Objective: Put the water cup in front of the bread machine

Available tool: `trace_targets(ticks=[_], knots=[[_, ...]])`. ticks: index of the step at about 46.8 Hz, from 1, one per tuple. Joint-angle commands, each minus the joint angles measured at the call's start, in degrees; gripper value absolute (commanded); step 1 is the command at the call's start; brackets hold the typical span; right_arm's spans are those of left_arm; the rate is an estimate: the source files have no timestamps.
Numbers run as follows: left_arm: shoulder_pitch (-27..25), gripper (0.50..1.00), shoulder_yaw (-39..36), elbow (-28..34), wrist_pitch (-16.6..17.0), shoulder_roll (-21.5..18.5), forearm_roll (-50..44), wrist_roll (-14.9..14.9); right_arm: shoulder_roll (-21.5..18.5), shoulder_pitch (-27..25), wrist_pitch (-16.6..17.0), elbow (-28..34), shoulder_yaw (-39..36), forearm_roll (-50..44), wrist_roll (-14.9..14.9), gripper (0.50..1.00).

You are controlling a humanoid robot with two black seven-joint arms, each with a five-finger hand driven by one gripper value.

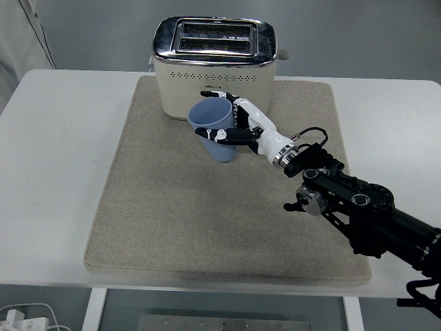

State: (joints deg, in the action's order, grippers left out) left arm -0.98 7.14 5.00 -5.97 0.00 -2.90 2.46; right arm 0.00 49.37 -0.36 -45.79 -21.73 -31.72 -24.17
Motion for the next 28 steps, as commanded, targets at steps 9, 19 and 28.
trace_targets(ticks=[9,19,28], knots=[[0.02,1.0,0.06,0.01,0.0,0.0,0.0,0.0,0.0,-1.03,0.01,-0.01,0.29,0.0,0.0,0.5],[0.01,1.0,-0.02,0.01,0.08,0.0,0.0,0.0,0.0,-1.03,0.1,-0.01,0.2,0.35,0.0,0.5],[0.02,1.0,-0.03,0.01,0.0,0.0,0.0,0.0,0.0,-1.03,0.19,-0.09,0.2,0.44,0.0,0.5]])
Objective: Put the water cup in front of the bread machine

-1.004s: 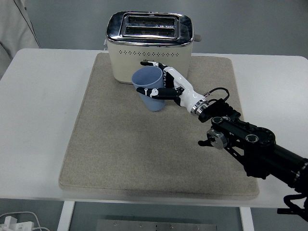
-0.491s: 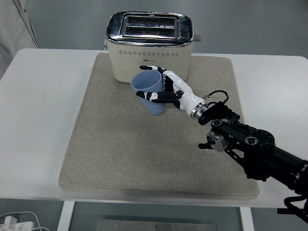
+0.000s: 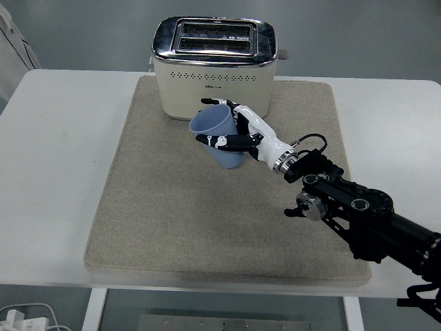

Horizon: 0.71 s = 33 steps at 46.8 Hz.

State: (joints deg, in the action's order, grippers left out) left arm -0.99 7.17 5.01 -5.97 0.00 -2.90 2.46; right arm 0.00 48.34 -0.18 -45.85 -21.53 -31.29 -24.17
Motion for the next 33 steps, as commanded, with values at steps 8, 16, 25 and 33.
trace_targets(ticks=[8,16,25,33], knots=[[0.03,1.0,-0.05,-0.09,0.0,0.0,0.0,0.0,0.0,0.0,0.09,-0.03,-0.09,0.09,0.0,0.5],[0.03,1.0,0.03,0.0,0.0,0.0,0.0,0.0,0.0,0.08,0.26,-0.2,-0.18,0.09,0.0,0.5],[0.03,1.0,-0.05,0.0,0.0,0.0,0.0,0.0,0.0,0.08,0.35,-0.29,-0.26,0.18,0.0,0.506],[0.03,1.0,0.03,0.0,0.0,0.0,0.0,0.0,0.0,0.08,0.35,-0.55,-0.09,0.18,0.0,0.57]])
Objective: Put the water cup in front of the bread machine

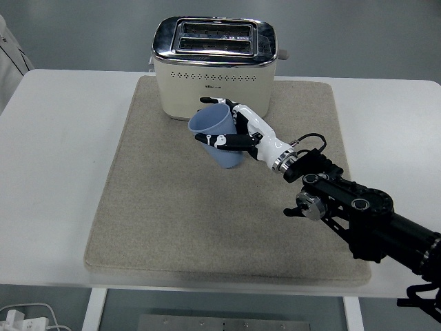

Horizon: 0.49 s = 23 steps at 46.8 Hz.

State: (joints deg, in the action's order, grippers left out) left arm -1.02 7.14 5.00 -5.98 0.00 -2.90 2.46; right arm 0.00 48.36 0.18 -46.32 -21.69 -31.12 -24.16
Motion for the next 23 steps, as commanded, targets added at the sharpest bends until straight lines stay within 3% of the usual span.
trace_targets(ticks=[1,12,23], knots=[[0.05,1.0,0.07,-0.07,0.0,0.0,0.0,0.0,0.0,-0.02,0.08,-0.08,0.06,0.0,-0.01,0.572],[0.05,1.0,-0.02,0.01,0.0,0.0,0.0,0.0,0.0,0.16,0.0,-0.08,0.06,-0.08,0.08,0.684],[0.05,1.0,-0.02,0.01,0.0,0.0,0.0,0.0,0.0,0.33,-0.09,-0.08,-0.02,-0.08,0.08,0.711]])
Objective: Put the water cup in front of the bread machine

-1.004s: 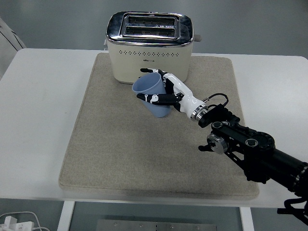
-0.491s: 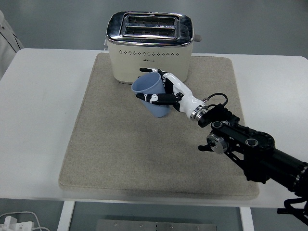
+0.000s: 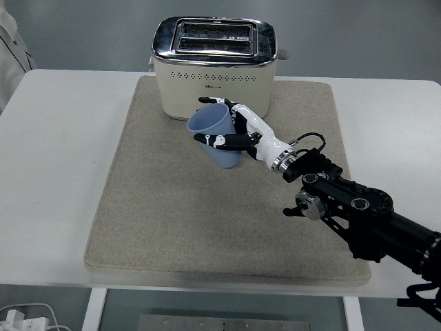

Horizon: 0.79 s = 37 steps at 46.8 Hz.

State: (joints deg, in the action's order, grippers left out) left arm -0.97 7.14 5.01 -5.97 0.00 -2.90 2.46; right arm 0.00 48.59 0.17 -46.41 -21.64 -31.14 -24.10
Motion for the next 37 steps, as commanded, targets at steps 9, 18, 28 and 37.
trace_targets(ticks=[9,18,28,37], knots=[[-0.08,1.0,-0.02,0.0,0.0,0.0,0.0,0.0,0.0,0.1,0.0,-0.09,0.02,-0.06,0.02,0.74],[-0.08,1.0,-0.02,0.0,0.0,0.0,0.0,0.0,0.0,0.19,0.0,-0.09,0.11,-0.23,0.02,0.754],[0.0,1.0,-0.02,0.0,0.0,0.0,0.0,0.0,0.0,0.28,0.0,-0.09,0.11,-0.32,-0.07,0.789],[0.0,1.0,-0.02,0.0,0.0,0.0,0.0,0.0,0.0,0.28,0.0,-0.17,0.02,-0.32,0.02,0.789]])
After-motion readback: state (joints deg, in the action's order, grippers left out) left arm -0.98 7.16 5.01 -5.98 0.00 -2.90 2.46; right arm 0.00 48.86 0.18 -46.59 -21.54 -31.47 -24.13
